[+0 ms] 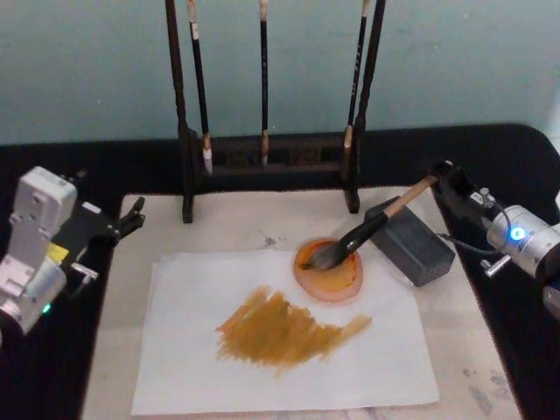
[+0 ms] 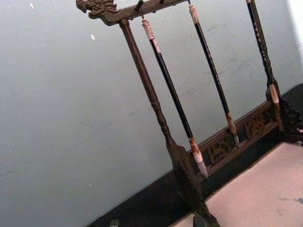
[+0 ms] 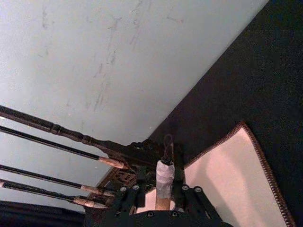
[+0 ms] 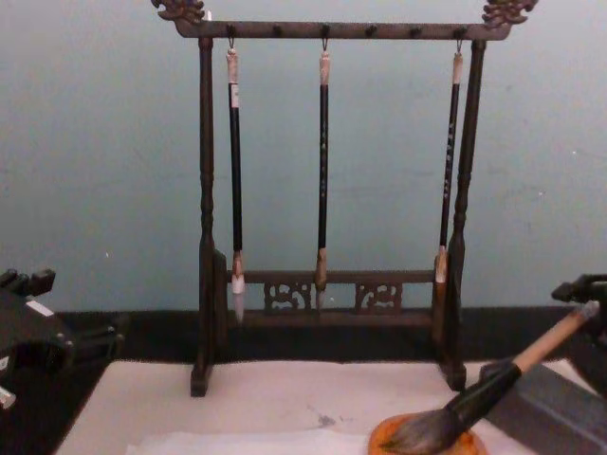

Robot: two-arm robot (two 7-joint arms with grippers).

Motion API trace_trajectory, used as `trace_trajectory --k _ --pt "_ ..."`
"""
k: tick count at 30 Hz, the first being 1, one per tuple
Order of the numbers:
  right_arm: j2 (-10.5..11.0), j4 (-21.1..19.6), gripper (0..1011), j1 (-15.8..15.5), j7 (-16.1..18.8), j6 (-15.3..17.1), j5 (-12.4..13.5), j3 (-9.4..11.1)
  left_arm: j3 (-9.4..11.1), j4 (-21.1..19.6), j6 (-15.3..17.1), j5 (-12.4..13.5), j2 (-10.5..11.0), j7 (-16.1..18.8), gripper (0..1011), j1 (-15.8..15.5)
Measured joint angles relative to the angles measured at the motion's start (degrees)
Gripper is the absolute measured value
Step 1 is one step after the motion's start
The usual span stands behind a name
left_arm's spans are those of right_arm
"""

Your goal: Pick up the brush from the inkstone, write on the paper, then place the brush back to its original position.

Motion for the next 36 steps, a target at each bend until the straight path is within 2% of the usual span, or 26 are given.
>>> trace_trajectory --k 2,6,10,11,14,19,20,23,36 --pt "0.0 0.0 405 0.0 0.0 0.0 0.0 0.0 0.0 0.0 0.0 0.0 0.0 0.0 1010 0.0" --pt "0.0 0.0 502 0.0 0.0 0.0 0.0 0.0 0.0 0.0 0.0 0.0 0.0 0.0 1010 0.0" --pt "0.0 0.0 667 0.0 0.0 0.0 0.0 0.1 0.0 0.0 0.0 0.0 0.0 0.0 1010 0.0" --pt "0.0 0.0 667 0.0 0.0 0.0 0.0 0.1 0.0 0.0 0.0 0.0 0.0 0.0 1010 0.0" --pt "-0.1 0.0 788 -0.1 0.0 0.1 -0.1 0.1 0.0 0.0 0.0 0.0 0.0 0.0 1010 0.0" --pt "-0.1 0.0 908 -0.1 0.0 0.1 -0.1 0.1 0.0 0.0 0.0 0.0 0.0 0.0 1010 0.0" --pt "-0.1 0.0 958 -0.1 0.0 0.1 -0.1 0.1 0.0 0.0 0.0 0.0 0.0 0.0 1010 0.0" --pt "-0.1 0.0 999 -0.1 0.0 0.1 -0.1 0.1 0.0 0.0 0.0 0.0 0.0 0.0 1010 0.0" --pt "-0.1 0.0 1000 -0.1 0.0 0.1 -0.1 0.1 0.0 0.0 0.0 0.0 0.0 0.0 1010 0.0"
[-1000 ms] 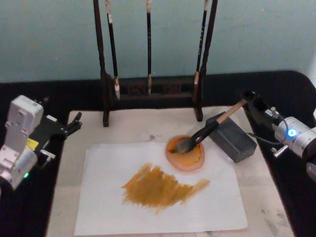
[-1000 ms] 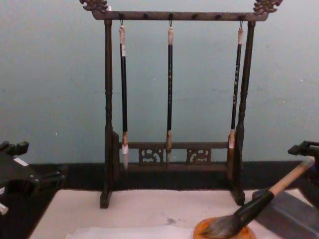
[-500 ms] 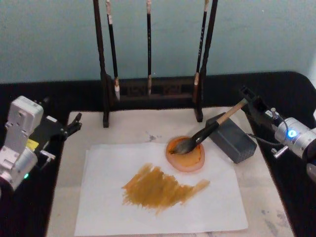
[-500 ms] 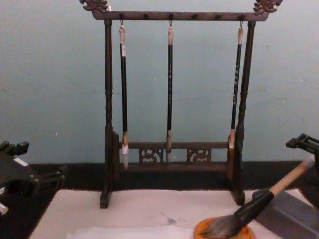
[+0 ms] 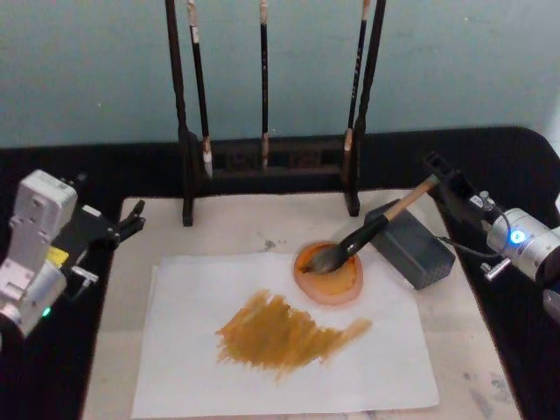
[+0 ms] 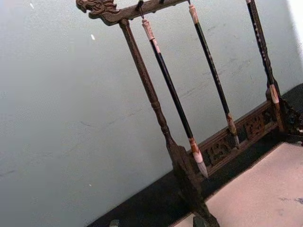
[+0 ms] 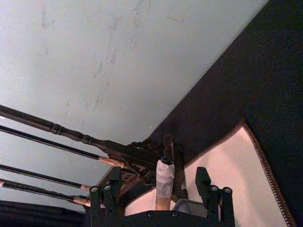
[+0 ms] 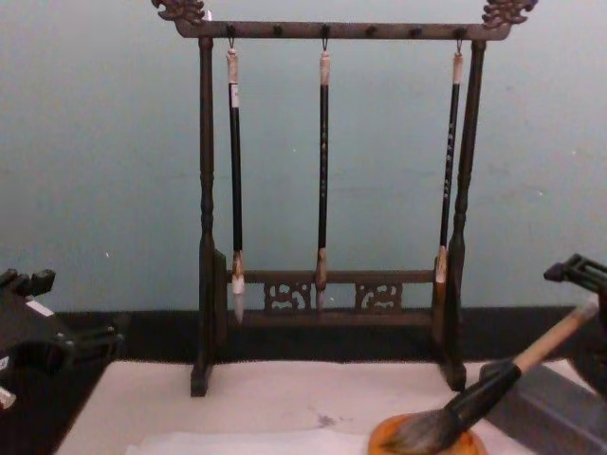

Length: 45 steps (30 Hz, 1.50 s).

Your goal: Pick up the brush from the inkstone, write on the paper, then place the brush back to its original position.

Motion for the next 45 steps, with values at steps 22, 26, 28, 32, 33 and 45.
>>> trace_trajectory --k 22,26,28,32,33,45 --pt "2.3 -6.3 1000 -3.8 -3.1 -1.4 2.0 0.9 0.0 0.0 0.0 0.0 0.0 0.0 1010 0.0" --pt "5.0 -13.4 1000 -7.9 -5.9 -2.6 2.8 1.6 0.0 0.0 0.0 0.0 0.0 0.0 1010 0.0" --pt "7.0 -18.0 1000 -10.4 -7.6 -3.5 2.7 1.9 0.0 0.0 0.0 0.0 0.0 0.0 1010 0.0" --pt "10.4 -25.0 1000 -14.0 -10.2 -6.3 0.2 2.0 0.0 0.0 0.0 0.0 0.0 0.0 1010 0.0" --pt "11.2 -26.4 1000 -14.7 -10.7 -7.0 -0.9 1.9 0.0 0.0 0.0 0.0 0.0 0.0 1010 0.0" --pt "19.4 -37.7 1000 -15.2 -18.1 -17.5 -38.3 -5.8 0.0 0.0 0.0 0.0 0.0 0.0 1010 0.0"
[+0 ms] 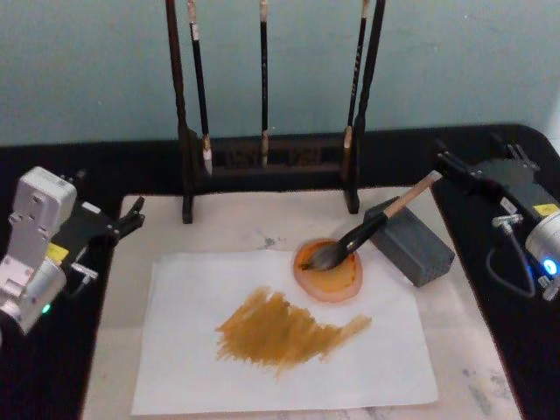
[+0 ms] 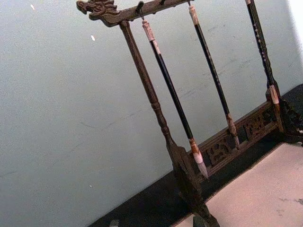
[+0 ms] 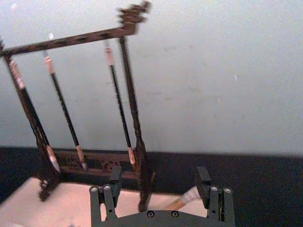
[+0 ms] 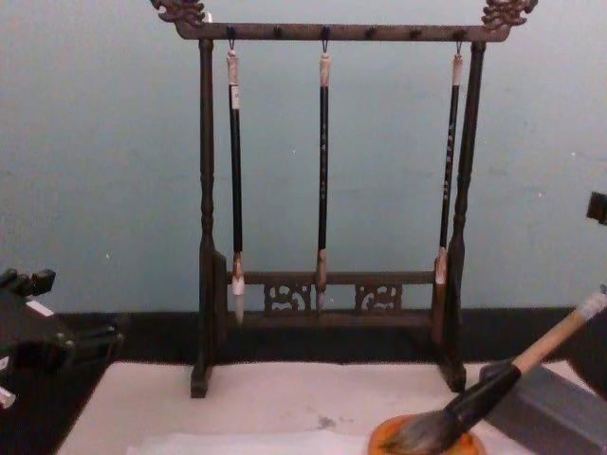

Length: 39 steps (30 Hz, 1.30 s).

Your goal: Pick up the brush from the inkstone, write on the paper, then place the brush back to its original position.

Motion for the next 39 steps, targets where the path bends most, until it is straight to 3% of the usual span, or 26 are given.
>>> trace_trajectory --k 4,7,9,18,26,39 --pt "-0.5 0.5 1000 0.5 -1.4 -2.7 -10.0 -3.1 0.0 0.0 0.0 0.0 0.0 0.0 1010 0.0" --pt "-1.8 2.3 1000 0.5 -1.4 -4.8 -14.1 -4.8 0.0 0.0 0.0 0.0 0.0 0.0 1010 0.0" --pt "-3.4 4.2 1000 0.5 -0.9 -6.2 -15.0 -5.5 0.0 0.0 0.0 0.0 0.0 0.0 1010 0.0" --pt "-7.4 10.1 1000 0.5 1.4 -8.4 -16.7 -7.0 0.0 0.0 0.0 0.0 0.0 0.0 1010 0.0" --pt "-9.7 14.1 1000 0.6 3.2 -9.5 -16.6 -6.7 0.0 0.0 0.0 0.0 0.0 0.0 1010 0.0" --pt "-10.5 15.4 1000 0.6 3.7 -9.5 -16.5 -5.7 0.0 0.0 0.0 0.0 0.0 0.0 1010 0.0"
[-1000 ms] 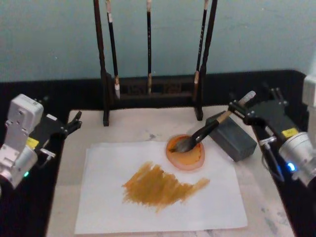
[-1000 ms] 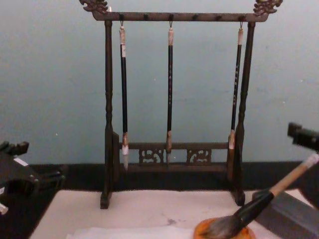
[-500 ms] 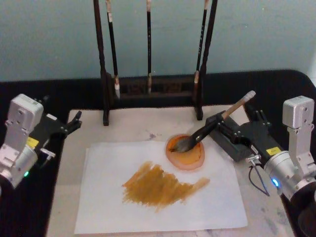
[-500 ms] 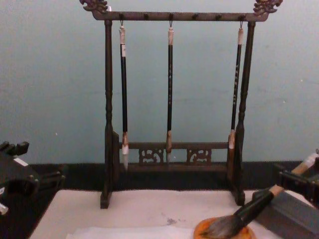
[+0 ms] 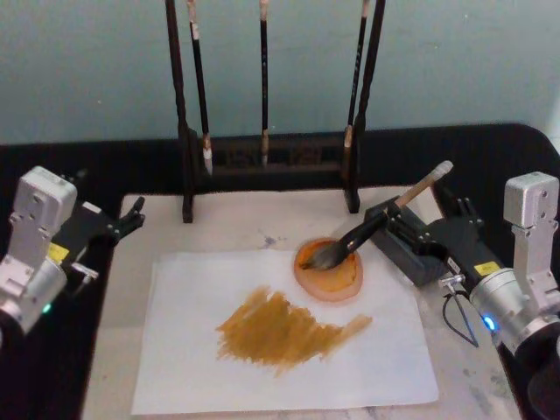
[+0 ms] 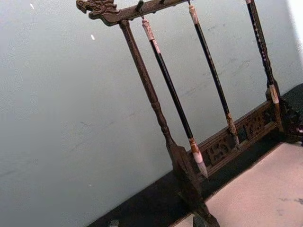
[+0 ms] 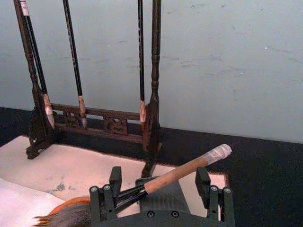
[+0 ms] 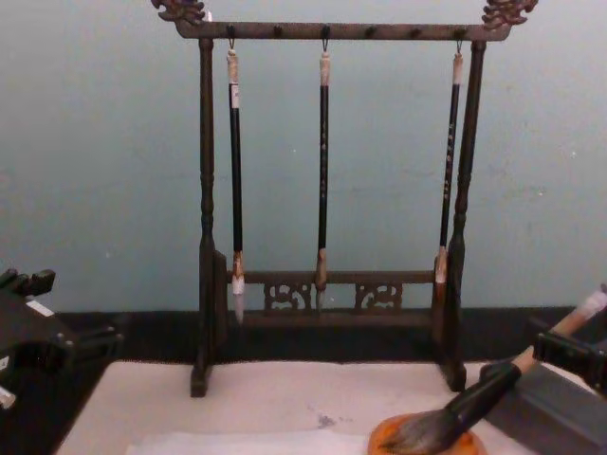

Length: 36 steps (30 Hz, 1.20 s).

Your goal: Pick up the brush from the inkstone, write on the paper, then place the brush back to its original position.

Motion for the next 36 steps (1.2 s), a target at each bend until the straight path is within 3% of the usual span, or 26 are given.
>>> trace_trajectory --k 36 --pt "0.2 -0.3 1000 0.0 -0.1 0.1 0.2 -0.1 0.0 0.0 0.0 0.0 0.0 0.0 1010 0.0"
